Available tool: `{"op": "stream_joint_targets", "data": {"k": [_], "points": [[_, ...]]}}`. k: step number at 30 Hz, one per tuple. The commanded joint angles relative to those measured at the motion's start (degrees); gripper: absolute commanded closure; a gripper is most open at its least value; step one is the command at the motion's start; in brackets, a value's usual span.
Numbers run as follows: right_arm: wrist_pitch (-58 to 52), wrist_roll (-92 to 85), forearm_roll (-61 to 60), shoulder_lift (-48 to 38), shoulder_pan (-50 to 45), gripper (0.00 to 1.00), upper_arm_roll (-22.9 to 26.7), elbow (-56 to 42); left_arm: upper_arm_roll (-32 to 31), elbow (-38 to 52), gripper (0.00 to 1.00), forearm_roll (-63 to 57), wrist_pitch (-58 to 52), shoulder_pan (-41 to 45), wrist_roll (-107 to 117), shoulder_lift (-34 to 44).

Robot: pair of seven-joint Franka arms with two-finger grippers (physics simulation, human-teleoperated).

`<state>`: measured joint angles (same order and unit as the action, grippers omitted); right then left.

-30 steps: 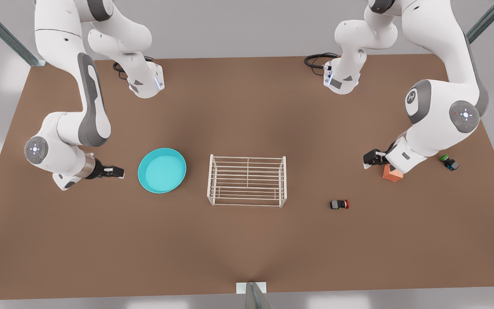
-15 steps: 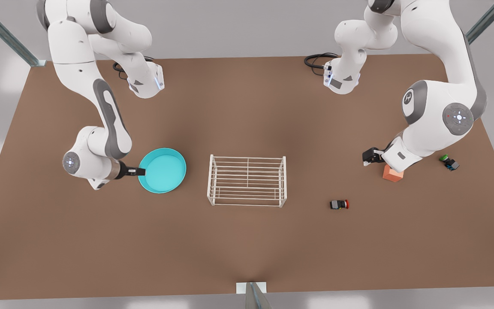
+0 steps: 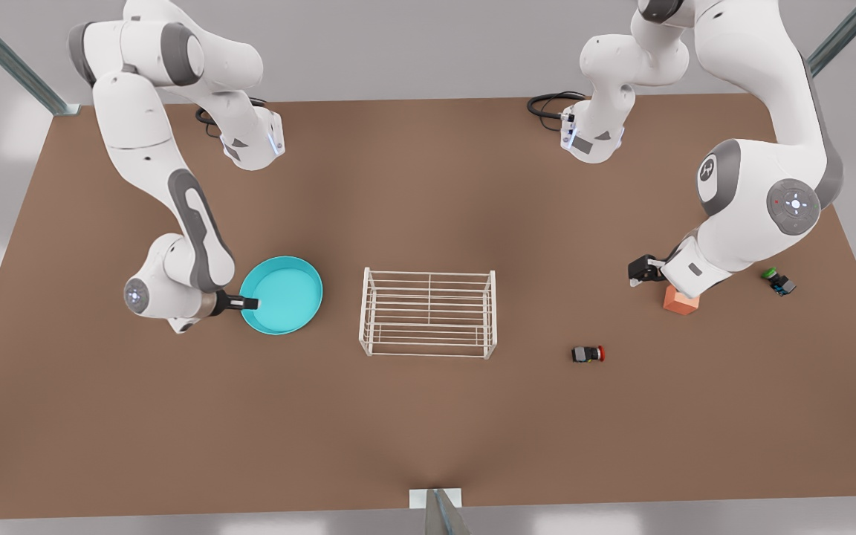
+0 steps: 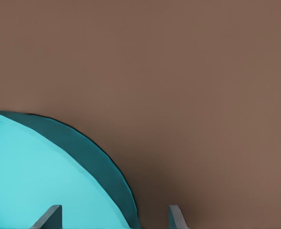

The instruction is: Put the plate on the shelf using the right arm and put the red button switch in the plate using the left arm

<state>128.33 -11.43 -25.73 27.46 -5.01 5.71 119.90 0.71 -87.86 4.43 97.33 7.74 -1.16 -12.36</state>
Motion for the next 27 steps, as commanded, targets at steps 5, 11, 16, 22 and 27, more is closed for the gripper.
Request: {"op": "stream_joint_targets", "data": {"k": [5, 11, 16, 22, 27], "points": [[0.61, -11.51, 0.51, 0.49, -0.09, 0.21, 0.00, -0.10, 0.08, -0.03, 0.00, -0.04, -0.04, 0.00, -0.25, 0.06], [0.08, -12.30, 0.51, -0.03, -0.09, 0.40, 0.00, -0.19, 0.17, -0.03, 0.00, -0.04, -0.04, 0.00, -0.25, 0.06], [0.17, -14.50, 0.60, 0.23, 0.00, 0.42, 0.62, -0.54, 0.17, -0.03, 0.00, -0.04, -0.04, 0.00, -0.25, 0.06], [0.34, -15.02, 0.60, 0.49, 0.09, 0.59, 0.62, -0.63, 0.17, -0.03, 0.00, -0.04, -0.04, 0.00, -0.25, 0.06], [0.17, -15.02, 0.60, 0.49, 0.09, 0.71, 0.70, -0.72, 0.17, -0.12, 0.00, 0.05, -0.04, 0.00, -0.16, 0.06]]}}
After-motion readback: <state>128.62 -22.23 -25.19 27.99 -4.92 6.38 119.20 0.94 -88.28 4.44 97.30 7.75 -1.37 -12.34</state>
